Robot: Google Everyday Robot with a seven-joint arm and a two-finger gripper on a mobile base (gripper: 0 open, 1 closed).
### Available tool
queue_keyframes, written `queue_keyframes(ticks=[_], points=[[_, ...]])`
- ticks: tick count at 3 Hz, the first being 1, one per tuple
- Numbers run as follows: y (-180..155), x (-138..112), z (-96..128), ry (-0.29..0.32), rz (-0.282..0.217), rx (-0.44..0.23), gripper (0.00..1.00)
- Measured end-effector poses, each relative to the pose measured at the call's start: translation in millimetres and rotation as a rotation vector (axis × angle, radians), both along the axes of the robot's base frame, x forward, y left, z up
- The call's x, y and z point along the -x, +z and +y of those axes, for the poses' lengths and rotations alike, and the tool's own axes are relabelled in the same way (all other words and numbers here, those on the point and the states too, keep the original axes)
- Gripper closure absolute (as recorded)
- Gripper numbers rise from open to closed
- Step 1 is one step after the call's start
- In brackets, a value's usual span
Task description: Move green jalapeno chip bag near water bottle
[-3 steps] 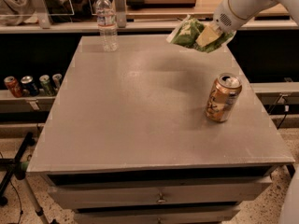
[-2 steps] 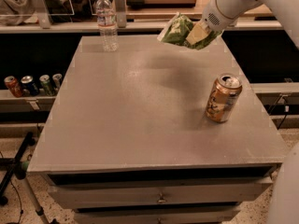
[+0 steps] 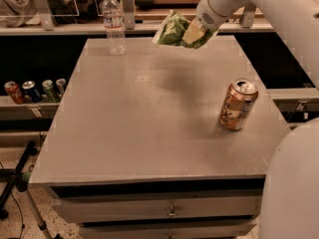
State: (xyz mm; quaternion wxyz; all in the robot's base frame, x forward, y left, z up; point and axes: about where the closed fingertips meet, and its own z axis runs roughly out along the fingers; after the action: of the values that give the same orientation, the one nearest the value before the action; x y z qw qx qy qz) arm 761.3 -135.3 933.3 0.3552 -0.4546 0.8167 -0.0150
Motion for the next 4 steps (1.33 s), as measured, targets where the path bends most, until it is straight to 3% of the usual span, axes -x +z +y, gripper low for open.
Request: queue_keyframes(ticks=[2, 4], points=[[-4.9, -10.0, 39.2, 0.113, 0.011, 0.058, 1.00], [-15.2, -35.8, 66.1, 0.136, 0.017, 0.038, 1.00]])
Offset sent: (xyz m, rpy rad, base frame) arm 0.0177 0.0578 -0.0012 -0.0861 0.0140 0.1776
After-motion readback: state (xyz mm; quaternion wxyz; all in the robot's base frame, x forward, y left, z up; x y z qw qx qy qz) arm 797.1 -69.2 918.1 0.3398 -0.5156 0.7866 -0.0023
